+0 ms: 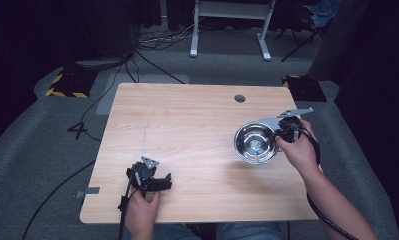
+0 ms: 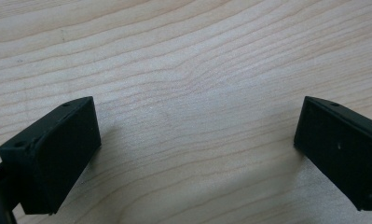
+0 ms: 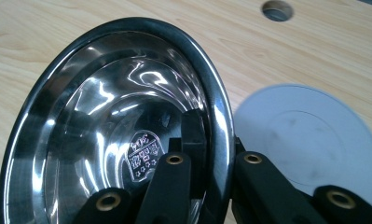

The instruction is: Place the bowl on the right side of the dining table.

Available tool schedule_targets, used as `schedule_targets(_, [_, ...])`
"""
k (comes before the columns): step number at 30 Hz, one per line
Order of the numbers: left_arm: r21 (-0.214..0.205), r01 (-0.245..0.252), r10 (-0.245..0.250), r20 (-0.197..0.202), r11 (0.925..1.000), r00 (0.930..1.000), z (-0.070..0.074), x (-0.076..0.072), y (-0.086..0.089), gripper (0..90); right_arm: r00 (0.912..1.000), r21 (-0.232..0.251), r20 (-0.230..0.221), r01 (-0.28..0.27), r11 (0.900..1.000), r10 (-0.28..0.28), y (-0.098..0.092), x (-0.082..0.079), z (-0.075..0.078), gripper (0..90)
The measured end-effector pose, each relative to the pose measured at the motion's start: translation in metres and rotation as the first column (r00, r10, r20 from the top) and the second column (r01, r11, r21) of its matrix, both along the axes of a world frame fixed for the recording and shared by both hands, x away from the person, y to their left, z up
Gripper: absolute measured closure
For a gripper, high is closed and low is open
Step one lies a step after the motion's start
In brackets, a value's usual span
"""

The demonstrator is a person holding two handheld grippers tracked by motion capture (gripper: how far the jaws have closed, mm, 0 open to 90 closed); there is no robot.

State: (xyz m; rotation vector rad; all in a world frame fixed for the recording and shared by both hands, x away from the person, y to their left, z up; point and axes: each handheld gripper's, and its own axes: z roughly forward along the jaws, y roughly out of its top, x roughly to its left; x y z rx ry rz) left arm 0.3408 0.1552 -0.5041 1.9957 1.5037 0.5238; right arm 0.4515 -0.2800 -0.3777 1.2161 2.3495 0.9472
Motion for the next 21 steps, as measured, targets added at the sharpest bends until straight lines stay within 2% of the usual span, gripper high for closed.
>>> schedule_targets(7, [-0.001,-0.002,0.002,0.001,1.0,1.0,0.0,0.0,0.0,0.4,0.9958,0.005,-0.012,0.09,0.9959,-0.09,-0.025,0.009,0.008,87.7])
schedule_targets(9, [0.0,-0.003,0.003,0.001,1.0,1.0,0.0,0.0,0.0,0.4,0.9953,0.007,-0.009,0.097,0.9953,-0.097,-0.028,0.011,0.008,87.6])
schedule_targets(10, [0.002,-0.003,0.003,0.004,1.0,1.0,0.0,0.0,0.0,0.4,0.9927,0.012,-0.012,0.121,0.9926,-0.12,-0.035,0.015,0.01,87.6])
schedule_targets(21, [0.0,-0.002,0.002,0.003,1.0,1.0,0.0,0.0,0.0,0.4,0.9784,0.018,-0.016,0.206,0.9783,-0.206,-0.057,0.04,0.012,87.6])
